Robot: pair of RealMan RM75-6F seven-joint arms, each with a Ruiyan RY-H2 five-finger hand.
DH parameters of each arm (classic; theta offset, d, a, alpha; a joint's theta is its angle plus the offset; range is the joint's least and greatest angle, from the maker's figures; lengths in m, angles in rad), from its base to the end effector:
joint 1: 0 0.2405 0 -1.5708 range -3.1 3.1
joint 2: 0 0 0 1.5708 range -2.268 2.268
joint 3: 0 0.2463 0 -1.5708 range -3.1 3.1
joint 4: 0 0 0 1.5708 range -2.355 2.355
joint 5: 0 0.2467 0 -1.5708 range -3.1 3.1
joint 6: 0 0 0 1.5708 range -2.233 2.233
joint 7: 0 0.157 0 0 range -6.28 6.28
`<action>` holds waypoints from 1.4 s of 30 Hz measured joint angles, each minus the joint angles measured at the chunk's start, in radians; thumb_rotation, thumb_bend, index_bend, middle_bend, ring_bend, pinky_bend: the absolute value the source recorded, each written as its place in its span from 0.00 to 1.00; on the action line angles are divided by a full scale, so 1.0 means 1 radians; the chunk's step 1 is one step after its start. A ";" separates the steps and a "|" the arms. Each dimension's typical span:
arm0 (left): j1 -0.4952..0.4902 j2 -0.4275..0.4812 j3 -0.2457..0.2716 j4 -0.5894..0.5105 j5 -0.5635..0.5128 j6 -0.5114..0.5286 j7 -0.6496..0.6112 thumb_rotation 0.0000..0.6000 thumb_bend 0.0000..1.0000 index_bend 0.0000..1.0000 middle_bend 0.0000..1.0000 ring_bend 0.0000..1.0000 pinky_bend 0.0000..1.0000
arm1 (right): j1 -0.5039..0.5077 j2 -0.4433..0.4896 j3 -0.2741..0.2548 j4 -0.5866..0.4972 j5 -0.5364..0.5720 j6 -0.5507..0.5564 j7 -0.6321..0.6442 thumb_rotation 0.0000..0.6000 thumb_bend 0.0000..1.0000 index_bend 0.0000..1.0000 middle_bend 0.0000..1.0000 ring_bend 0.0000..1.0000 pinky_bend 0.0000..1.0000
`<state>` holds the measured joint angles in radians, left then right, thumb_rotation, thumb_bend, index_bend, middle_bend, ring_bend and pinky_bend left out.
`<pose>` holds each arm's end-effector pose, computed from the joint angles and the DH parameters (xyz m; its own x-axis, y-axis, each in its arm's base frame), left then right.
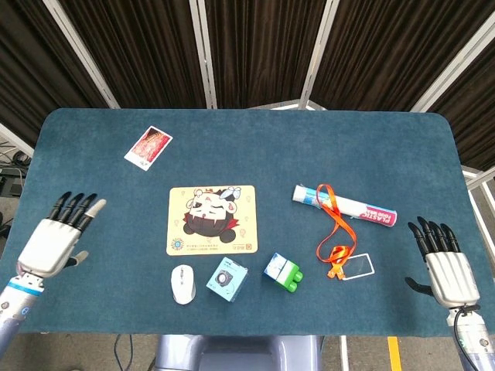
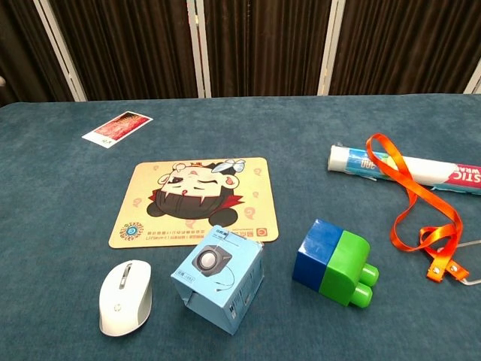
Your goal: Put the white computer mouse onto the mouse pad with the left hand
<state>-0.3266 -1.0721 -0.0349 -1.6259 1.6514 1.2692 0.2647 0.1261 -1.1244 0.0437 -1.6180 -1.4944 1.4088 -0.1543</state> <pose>-0.2602 0.2566 0.0929 0.6958 0.0092 0.7182 0.6661 -0.3821 -0.6405 -0.3122 -0.2071 0.1071 0.5238 -0.0622 0.8496 -0.8517 -0.0523 0.5213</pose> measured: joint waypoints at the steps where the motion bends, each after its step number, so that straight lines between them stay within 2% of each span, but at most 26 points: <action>1: -0.017 0.005 0.004 0.002 0.024 -0.017 -0.004 1.00 0.12 0.10 0.00 0.00 0.00 | 0.000 0.000 0.000 0.000 0.001 0.000 0.000 1.00 0.08 0.00 0.00 0.00 0.00; 8: -0.164 0.019 0.051 0.012 0.189 -0.192 -0.016 1.00 0.12 0.20 0.00 0.00 0.00 | -0.002 0.001 0.000 0.000 0.000 0.002 0.004 1.00 0.09 0.00 0.00 0.00 0.00; 14: -0.247 -0.012 0.087 0.012 0.239 -0.306 0.000 1.00 0.12 0.20 0.00 0.00 0.00 | -0.001 0.002 0.000 0.001 0.000 0.000 0.005 1.00 0.09 0.00 0.00 0.00 0.00; 26: -0.333 -0.101 0.113 0.007 0.233 -0.445 0.053 1.00 0.12 0.23 0.00 0.00 0.00 | -0.001 0.003 -0.001 0.000 0.000 -0.001 0.009 1.00 0.08 0.00 0.00 0.00 0.00; 42: -0.416 -0.203 0.104 0.021 0.163 -0.559 0.105 1.00 0.12 0.23 0.00 0.00 0.00 | 0.000 0.007 -0.002 -0.001 -0.001 -0.006 0.020 1.00 0.09 0.00 0.00 0.00 0.00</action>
<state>-0.7425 -1.2749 0.0693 -1.6048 1.8143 0.7106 0.3693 0.1266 -1.1176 0.0421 -1.6190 -1.4949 1.4032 -0.1346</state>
